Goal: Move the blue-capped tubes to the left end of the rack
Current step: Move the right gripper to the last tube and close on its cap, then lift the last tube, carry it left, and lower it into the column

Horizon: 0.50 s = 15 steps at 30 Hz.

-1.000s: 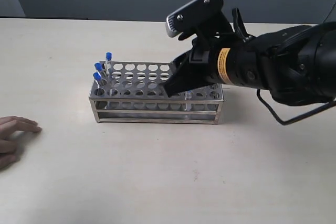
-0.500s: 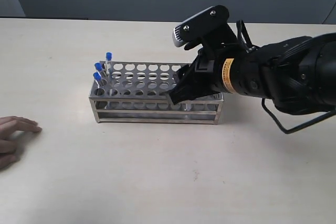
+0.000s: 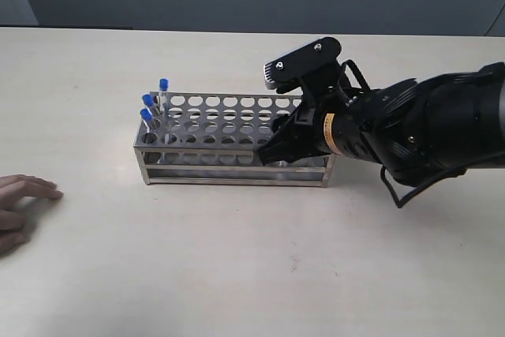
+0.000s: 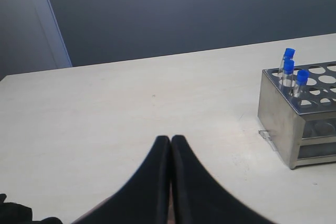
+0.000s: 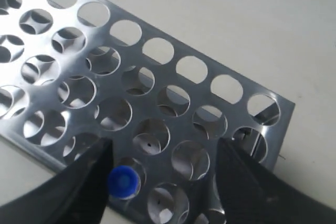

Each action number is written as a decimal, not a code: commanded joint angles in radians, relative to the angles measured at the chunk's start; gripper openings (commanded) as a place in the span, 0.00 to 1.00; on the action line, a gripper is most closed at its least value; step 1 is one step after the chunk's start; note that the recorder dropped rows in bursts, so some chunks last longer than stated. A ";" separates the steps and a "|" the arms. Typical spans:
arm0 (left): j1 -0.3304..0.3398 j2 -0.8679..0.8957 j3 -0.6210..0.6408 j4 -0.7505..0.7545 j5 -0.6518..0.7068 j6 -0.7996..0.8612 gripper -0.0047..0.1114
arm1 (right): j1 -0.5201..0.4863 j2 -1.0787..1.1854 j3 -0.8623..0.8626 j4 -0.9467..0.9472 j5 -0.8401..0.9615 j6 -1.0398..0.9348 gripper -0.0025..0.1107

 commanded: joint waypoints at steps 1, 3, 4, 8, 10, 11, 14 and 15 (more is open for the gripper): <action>-0.004 0.003 -0.005 -0.005 -0.008 -0.001 0.05 | -0.003 0.025 0.002 -0.018 -0.026 0.029 0.51; -0.004 0.003 -0.005 -0.005 -0.008 -0.001 0.05 | -0.003 0.040 0.002 -0.018 -0.054 0.029 0.51; -0.004 0.003 -0.005 -0.005 -0.008 -0.001 0.05 | -0.003 0.049 0.002 -0.018 -0.063 0.029 0.51; -0.004 0.003 -0.005 -0.005 -0.008 -0.001 0.05 | -0.003 0.057 0.002 -0.018 -0.067 0.029 0.40; -0.004 0.003 -0.005 -0.005 -0.008 -0.001 0.05 | -0.003 0.057 0.002 -0.018 -0.063 0.032 0.25; -0.004 0.003 -0.005 -0.005 -0.008 -0.001 0.05 | -0.003 0.057 0.002 -0.018 -0.063 0.032 0.16; -0.004 0.003 -0.005 -0.005 -0.008 -0.001 0.05 | -0.003 0.055 0.002 -0.018 -0.065 0.035 0.03; -0.004 0.003 -0.005 -0.005 -0.008 -0.001 0.05 | -0.003 0.050 0.002 -0.018 -0.065 0.035 0.03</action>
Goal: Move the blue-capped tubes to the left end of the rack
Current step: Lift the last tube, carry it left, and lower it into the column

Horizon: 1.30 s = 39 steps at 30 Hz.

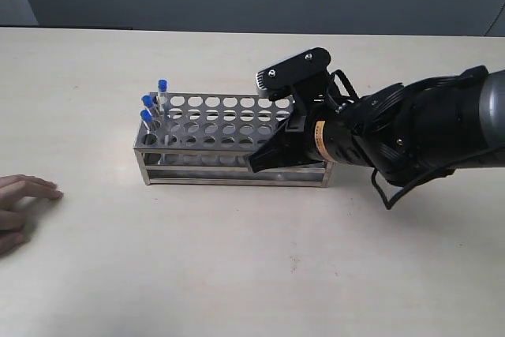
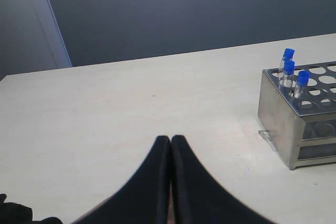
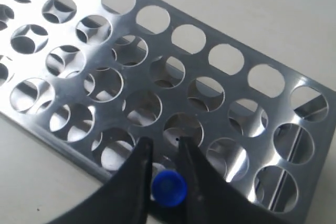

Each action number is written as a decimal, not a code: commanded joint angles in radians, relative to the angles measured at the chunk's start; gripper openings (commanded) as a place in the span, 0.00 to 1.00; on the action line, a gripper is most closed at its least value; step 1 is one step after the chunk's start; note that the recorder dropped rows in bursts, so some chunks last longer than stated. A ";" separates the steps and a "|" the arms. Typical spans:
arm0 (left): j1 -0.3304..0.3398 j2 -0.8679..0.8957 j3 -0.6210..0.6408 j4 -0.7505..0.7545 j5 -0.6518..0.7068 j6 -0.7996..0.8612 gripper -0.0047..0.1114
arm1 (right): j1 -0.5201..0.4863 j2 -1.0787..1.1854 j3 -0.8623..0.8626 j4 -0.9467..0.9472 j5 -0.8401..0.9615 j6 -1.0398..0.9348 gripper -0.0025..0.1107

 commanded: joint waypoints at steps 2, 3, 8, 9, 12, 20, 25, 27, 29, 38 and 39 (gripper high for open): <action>-0.004 0.003 -0.005 -0.005 -0.008 -0.001 0.05 | -0.003 -0.014 0.010 0.001 -0.003 -0.005 0.02; -0.004 0.003 -0.005 -0.005 -0.008 -0.001 0.05 | -0.003 -0.030 0.010 0.001 -0.001 -0.010 0.02; -0.004 0.003 -0.005 -0.005 -0.008 -0.001 0.05 | -0.003 -0.130 0.010 0.001 0.022 -0.023 0.02; -0.004 0.003 -0.005 -0.005 -0.008 -0.001 0.05 | -0.003 -0.146 0.010 0.001 0.022 -0.031 0.02; -0.004 0.003 -0.005 -0.005 -0.008 -0.001 0.05 | -0.003 -0.189 -0.010 0.001 0.002 -0.040 0.02; -0.004 0.003 -0.005 -0.005 -0.008 -0.001 0.05 | -0.003 -0.167 -0.177 0.001 -0.237 -0.052 0.02; -0.004 0.003 -0.005 -0.005 -0.008 -0.001 0.05 | 0.030 -0.075 -0.293 0.001 -0.275 -0.071 0.02; -0.004 0.003 -0.005 -0.005 -0.008 -0.001 0.05 | 0.047 -0.038 -0.332 0.001 -0.282 -0.076 0.02; -0.004 0.003 -0.005 -0.005 -0.008 -0.001 0.05 | 0.066 0.001 -0.369 0.001 -0.310 -0.080 0.02; -0.004 0.003 -0.005 -0.005 -0.008 -0.001 0.05 | 0.111 0.103 -0.448 0.001 -0.334 -0.089 0.02; -0.004 0.003 -0.005 -0.005 -0.008 -0.001 0.05 | 0.115 0.111 -0.448 0.001 -0.334 -0.092 0.02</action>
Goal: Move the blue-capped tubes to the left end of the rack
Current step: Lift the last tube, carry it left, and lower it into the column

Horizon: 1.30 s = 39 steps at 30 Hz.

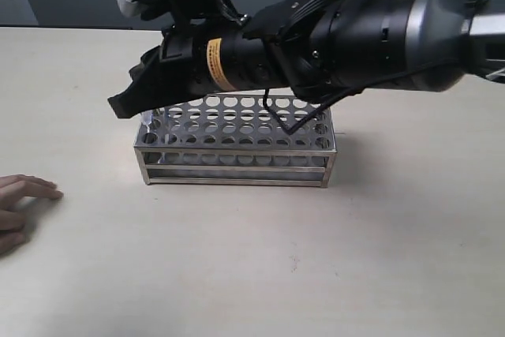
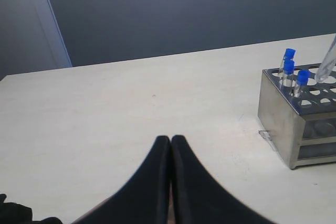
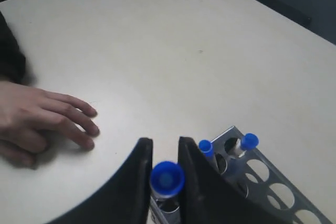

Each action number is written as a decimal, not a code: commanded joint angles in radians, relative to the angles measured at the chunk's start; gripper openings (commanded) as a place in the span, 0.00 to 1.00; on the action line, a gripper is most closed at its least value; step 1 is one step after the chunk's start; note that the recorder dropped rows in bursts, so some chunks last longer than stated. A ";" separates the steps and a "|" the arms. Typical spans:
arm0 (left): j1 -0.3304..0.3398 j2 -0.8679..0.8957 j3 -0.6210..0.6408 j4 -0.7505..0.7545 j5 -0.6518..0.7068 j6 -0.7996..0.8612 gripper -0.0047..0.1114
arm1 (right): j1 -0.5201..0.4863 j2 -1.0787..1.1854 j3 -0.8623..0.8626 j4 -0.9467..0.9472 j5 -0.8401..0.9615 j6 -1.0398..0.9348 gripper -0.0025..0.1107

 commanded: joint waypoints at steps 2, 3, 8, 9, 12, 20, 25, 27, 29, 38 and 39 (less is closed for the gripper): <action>-0.004 0.003 -0.005 -0.005 -0.008 -0.001 0.05 | 0.014 0.033 -0.014 -0.002 0.000 -0.012 0.02; -0.004 0.003 -0.005 -0.005 -0.008 -0.001 0.05 | 0.014 0.040 -0.014 -0.002 -0.010 -0.012 0.02; -0.004 0.003 -0.005 -0.005 -0.008 -0.001 0.05 | 0.014 0.063 -0.014 -0.002 0.007 -0.019 0.02; -0.004 0.003 -0.005 -0.005 -0.008 -0.001 0.05 | 0.014 0.067 -0.014 -0.002 0.007 -0.024 0.02; -0.004 0.003 -0.005 -0.005 -0.008 -0.001 0.05 | 0.014 0.086 -0.014 -0.002 0.003 -0.034 0.02; -0.004 0.003 -0.005 -0.005 -0.008 -0.001 0.05 | 0.014 0.118 -0.019 -0.002 0.020 -0.064 0.02; -0.004 0.003 -0.005 -0.005 -0.008 -0.001 0.05 | 0.014 0.154 -0.079 -0.002 -0.019 -0.064 0.02; -0.004 0.003 -0.005 -0.005 -0.008 -0.001 0.05 | 0.014 0.178 -0.107 -0.002 -0.028 -0.064 0.02; -0.004 0.003 -0.005 -0.005 -0.008 -0.001 0.05 | 0.014 0.204 -0.134 -0.002 -0.060 -0.064 0.02; -0.004 0.003 -0.005 -0.005 -0.008 -0.001 0.05 | 0.014 0.215 -0.134 -0.002 -0.084 -0.056 0.31; -0.004 0.003 -0.005 -0.005 -0.008 -0.001 0.05 | 0.014 0.215 -0.134 -0.002 -0.094 -0.056 0.36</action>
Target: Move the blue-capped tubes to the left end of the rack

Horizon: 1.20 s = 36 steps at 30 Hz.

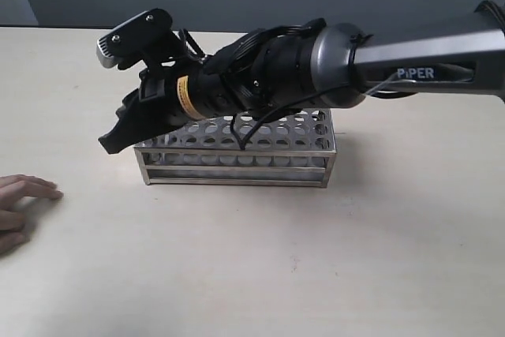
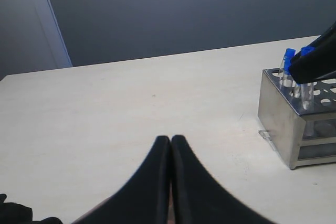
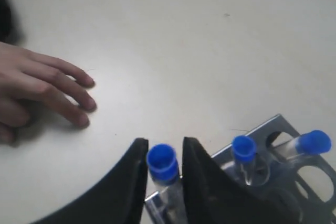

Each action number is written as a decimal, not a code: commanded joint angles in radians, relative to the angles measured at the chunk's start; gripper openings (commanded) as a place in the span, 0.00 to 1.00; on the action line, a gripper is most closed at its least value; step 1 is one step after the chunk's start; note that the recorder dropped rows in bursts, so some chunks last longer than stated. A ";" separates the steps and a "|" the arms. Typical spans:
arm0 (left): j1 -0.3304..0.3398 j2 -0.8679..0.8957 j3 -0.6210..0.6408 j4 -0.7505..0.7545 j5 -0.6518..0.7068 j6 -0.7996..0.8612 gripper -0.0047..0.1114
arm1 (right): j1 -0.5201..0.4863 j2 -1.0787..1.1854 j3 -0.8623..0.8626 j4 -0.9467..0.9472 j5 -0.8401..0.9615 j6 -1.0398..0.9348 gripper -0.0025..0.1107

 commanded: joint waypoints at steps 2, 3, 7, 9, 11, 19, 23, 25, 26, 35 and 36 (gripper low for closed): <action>-0.004 0.003 -0.005 -0.005 -0.008 -0.001 0.05 | 0.001 0.000 -0.008 0.001 -0.044 0.002 0.41; -0.004 0.003 -0.005 -0.005 -0.008 -0.001 0.05 | 0.001 -0.003 -0.008 0.001 -0.048 0.002 0.41; -0.004 0.003 -0.005 -0.005 -0.008 -0.001 0.05 | 0.001 -0.041 -0.008 0.001 -0.041 0.002 0.39; -0.004 0.003 -0.005 -0.005 -0.008 -0.001 0.05 | -0.001 -0.080 -0.006 0.001 0.012 0.002 0.31; -0.004 0.003 -0.005 -0.005 -0.008 -0.001 0.05 | -0.001 -0.134 -0.005 0.001 0.103 0.002 0.17; -0.004 0.003 -0.005 -0.005 -0.008 -0.001 0.05 | -0.047 -0.455 0.112 0.001 0.284 -0.001 0.02; -0.004 0.003 -0.005 -0.005 -0.008 -0.001 0.05 | -0.183 -0.658 0.306 0.026 0.284 -0.003 0.02; -0.004 0.003 -0.005 -0.005 -0.008 -0.001 0.05 | -0.272 -0.784 0.416 0.039 0.284 -0.003 0.02; -0.004 0.003 -0.005 -0.005 -0.008 -0.001 0.05 | -0.306 -0.849 0.458 0.039 0.294 -0.008 0.02; -0.004 0.003 -0.005 -0.005 -0.008 -0.001 0.05 | -0.485 -1.322 0.844 0.228 0.706 -0.029 0.02; -0.004 0.003 -0.005 -0.005 -0.008 -0.001 0.05 | -0.485 -1.367 0.868 0.282 0.764 -0.029 0.02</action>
